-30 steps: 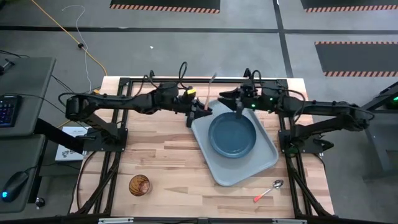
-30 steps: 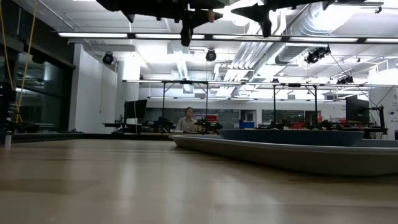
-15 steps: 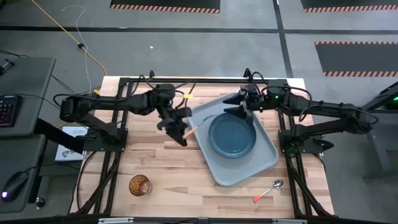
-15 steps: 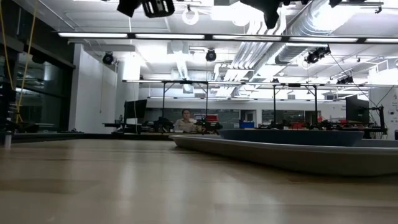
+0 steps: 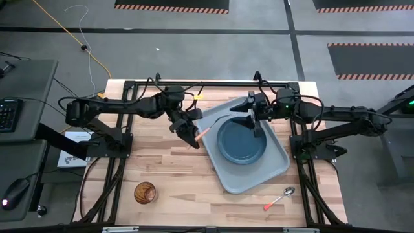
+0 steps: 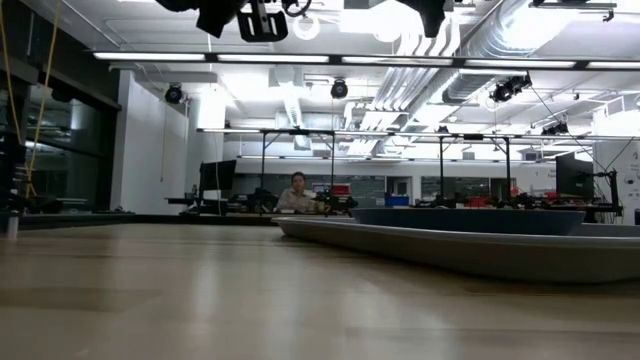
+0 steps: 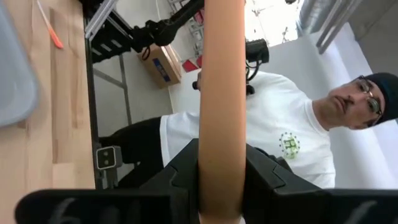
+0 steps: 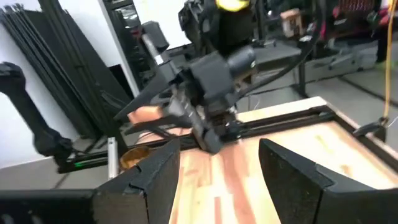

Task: Pick and place plate/cup/fork/spoon on tray
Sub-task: Put the orange fork on the right side of the dark blue plate

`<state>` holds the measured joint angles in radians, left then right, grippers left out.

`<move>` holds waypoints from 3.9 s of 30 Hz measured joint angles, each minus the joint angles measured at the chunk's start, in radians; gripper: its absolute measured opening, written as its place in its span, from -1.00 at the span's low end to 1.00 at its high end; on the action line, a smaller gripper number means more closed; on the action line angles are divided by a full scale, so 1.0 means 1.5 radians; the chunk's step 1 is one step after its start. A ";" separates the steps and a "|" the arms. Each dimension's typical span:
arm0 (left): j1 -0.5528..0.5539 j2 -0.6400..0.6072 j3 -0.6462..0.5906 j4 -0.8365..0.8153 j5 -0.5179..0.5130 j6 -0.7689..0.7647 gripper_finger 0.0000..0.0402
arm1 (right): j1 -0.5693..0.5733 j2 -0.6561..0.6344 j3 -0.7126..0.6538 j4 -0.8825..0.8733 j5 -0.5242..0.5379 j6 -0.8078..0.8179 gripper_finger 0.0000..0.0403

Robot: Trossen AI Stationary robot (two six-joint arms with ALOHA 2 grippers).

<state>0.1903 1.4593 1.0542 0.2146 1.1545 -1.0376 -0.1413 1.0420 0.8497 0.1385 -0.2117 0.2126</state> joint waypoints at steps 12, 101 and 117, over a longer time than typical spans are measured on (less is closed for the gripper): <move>-0.016 0.028 0.000 0.022 -0.027 -0.035 -0.67 | 0.016 0.000 0.000 0.013 -0.031 -0.060 0.05; 0.195 0.033 0.130 0.145 -0.253 0.223 -0.20 | 0.481 -0.243 -0.387 -0.505 0.283 1.074 -0.99; 0.195 0.033 0.130 0.145 -0.259 0.222 -0.20 | 0.444 -0.232 -0.404 -0.546 0.294 1.015 -0.54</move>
<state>0.4831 1.5082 1.2499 0.4316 0.7662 -0.7040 0.5241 0.6940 0.2432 -0.6801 0.2288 1.7354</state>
